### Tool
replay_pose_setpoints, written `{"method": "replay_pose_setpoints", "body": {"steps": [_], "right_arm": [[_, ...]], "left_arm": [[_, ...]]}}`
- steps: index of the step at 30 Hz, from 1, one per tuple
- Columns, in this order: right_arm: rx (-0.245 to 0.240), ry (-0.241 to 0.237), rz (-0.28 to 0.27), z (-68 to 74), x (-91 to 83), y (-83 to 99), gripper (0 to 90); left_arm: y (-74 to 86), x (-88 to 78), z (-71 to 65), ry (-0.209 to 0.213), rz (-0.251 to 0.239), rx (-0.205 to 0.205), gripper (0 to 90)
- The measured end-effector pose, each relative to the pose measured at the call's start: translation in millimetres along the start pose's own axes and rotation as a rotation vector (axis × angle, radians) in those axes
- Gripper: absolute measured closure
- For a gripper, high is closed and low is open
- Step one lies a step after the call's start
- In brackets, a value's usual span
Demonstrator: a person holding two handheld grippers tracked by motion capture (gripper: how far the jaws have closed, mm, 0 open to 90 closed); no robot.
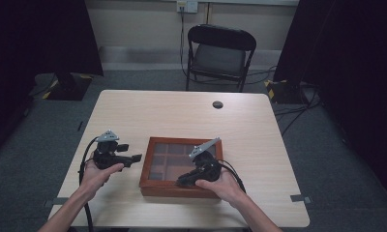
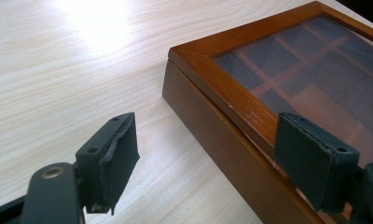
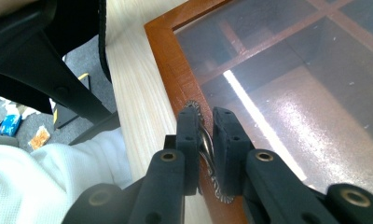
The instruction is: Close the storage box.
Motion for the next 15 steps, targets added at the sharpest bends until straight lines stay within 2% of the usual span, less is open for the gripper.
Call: {"method": "replay_pose_setpoints", "body": {"steps": [3,15], "right_arm": [[0.008,-0.009,0.002,-1.6,2.1,2.2,82.1],[-0.003,0.002,0.028,-2.8,8.6,7.0,82.1]], "left_arm": [[-0.4,-1.2,0.0,-0.002,0.001,0.015,21.5],[0.2,1.0,-0.8,0.003,0.006,0.009,21.4]]}}
Point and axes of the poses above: each handheld gripper's, and its own axes: x roughly forward along the jaws, y roughly out of its underside, z roughly to its left, the point moved 5 cm from there along x, roughly forward along the jaws, and after that the axes turned 11 degrees about y, right-handed, at the moved point
